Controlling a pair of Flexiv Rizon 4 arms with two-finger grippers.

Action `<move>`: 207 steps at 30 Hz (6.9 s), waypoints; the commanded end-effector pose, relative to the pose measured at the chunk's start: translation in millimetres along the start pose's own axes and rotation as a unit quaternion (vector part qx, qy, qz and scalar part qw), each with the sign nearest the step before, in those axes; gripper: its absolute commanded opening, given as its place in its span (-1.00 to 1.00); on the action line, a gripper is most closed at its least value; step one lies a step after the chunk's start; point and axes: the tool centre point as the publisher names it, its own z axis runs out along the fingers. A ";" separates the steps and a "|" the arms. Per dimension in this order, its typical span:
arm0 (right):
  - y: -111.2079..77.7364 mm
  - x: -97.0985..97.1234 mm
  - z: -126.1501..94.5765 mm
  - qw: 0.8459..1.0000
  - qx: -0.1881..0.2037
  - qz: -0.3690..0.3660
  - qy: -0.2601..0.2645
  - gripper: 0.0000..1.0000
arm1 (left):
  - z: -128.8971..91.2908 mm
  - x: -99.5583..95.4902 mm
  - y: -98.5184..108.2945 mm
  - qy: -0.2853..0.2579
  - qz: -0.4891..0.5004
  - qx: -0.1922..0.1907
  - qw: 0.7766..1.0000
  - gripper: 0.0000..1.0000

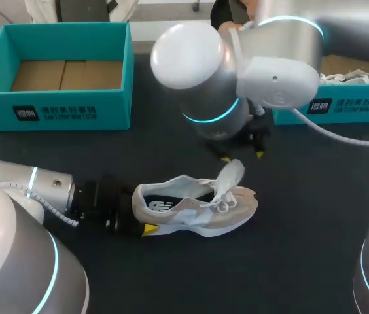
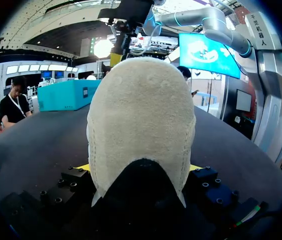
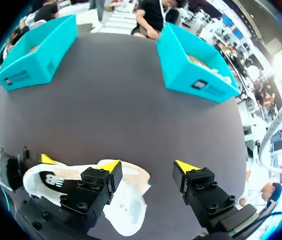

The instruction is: Take the shoe out of the shoebox, open the shoe tongue, remove and reinsert the insole, then place the shoe into the shoebox

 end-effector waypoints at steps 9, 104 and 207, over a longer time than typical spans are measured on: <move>29.3 62.8 -68.4 0.946 -0.084 -0.284 0.132 -0.69 | 0.1 1.0 0.7 -0.001 0.000 -0.001 1.000 -1.00; -83.1 159.1 82.0 0.752 0.029 -0.611 0.244 -1.00 | 0.1 1.0 0.7 -0.001 0.000 -0.001 1.000 -1.00; -31.4 193.0 -62.4 0.610 -0.046 -0.504 0.610 -1.00 | 0.1 1.0 0.7 -0.001 0.000 -0.001 1.000 -1.00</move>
